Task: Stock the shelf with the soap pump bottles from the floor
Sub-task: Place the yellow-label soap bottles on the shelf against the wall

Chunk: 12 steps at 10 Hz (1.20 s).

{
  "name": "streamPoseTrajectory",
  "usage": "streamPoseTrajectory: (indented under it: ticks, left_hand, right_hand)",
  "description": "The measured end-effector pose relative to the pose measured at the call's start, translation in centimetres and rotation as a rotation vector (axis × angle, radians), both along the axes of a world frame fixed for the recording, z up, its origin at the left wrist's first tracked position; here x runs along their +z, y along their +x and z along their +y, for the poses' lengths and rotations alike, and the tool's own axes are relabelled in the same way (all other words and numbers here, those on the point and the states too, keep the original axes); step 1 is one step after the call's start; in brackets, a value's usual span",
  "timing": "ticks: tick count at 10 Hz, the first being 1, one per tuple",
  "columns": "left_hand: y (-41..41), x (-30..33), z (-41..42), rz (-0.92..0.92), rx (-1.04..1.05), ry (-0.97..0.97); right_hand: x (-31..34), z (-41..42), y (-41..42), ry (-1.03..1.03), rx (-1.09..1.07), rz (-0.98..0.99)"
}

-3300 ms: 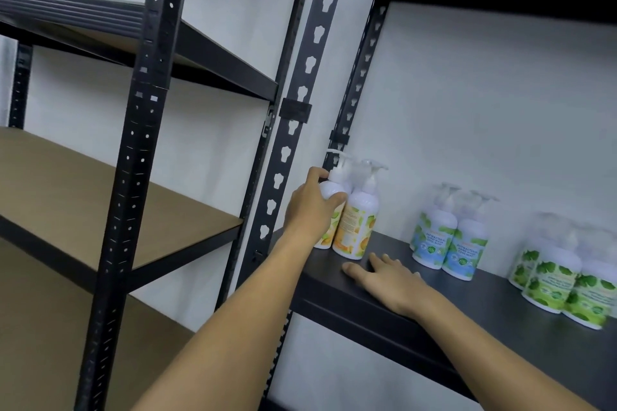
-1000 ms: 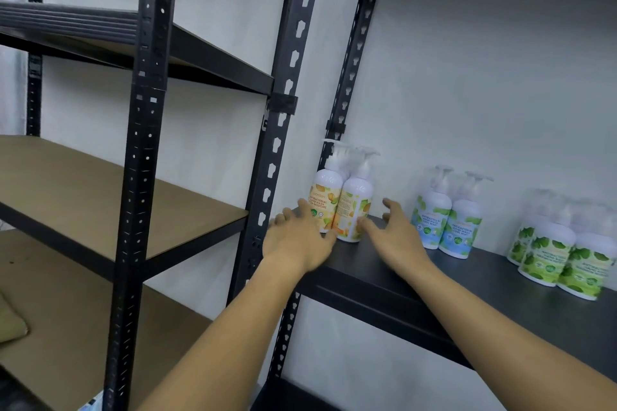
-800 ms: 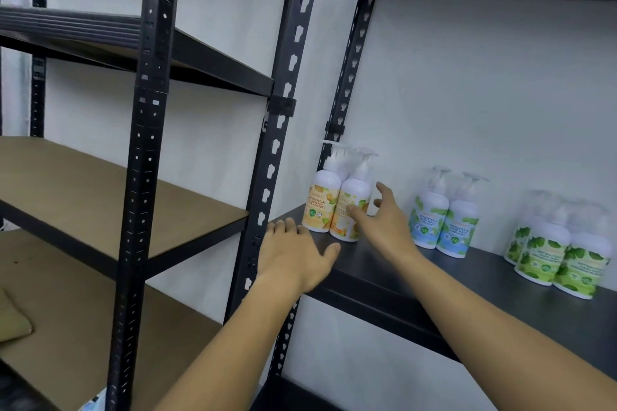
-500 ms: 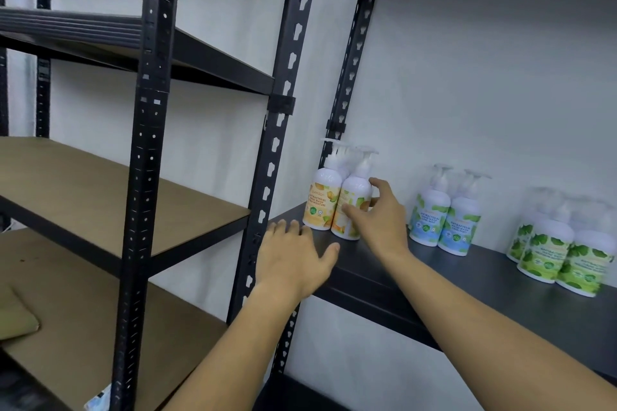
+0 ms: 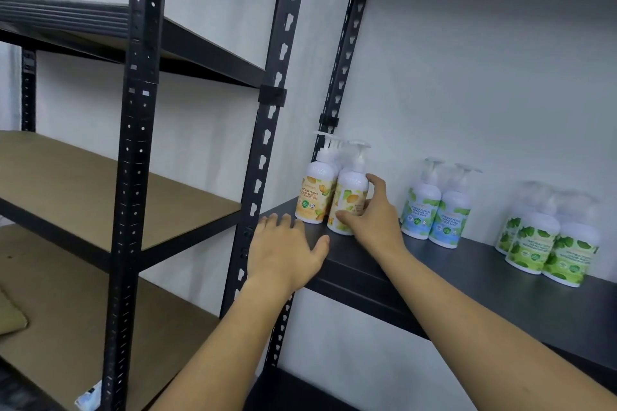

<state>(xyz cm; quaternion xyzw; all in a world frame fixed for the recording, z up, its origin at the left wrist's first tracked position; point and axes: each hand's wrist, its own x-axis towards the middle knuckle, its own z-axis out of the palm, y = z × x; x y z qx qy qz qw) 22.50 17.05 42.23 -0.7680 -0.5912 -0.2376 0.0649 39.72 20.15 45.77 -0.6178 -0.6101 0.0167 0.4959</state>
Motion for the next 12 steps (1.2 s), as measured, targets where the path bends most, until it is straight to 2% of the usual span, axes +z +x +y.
streamPoseTrajectory:
  ticks: [1,3,4,12]
  left_hand:
    - [-0.01,0.01,-0.06,-0.002,0.000,-0.006]
    - [-0.01,0.05,-0.16,-0.009,-0.002,0.001]
    - [0.03,0.09,-0.20,-0.007,-0.001,-0.003]
    - [-0.01,-0.13,-0.08,-0.005,-0.006,-0.005]
  right_hand:
    - [-0.23,0.27,-0.06,0.030,-0.046,-0.025]
    - [-0.25,0.36,0.61,-0.026,0.099,0.013]
    - [-0.19,0.01,0.66,-0.010,0.104,-0.023]
    - [-0.28,0.96,-0.28,0.074,0.028,-0.115]
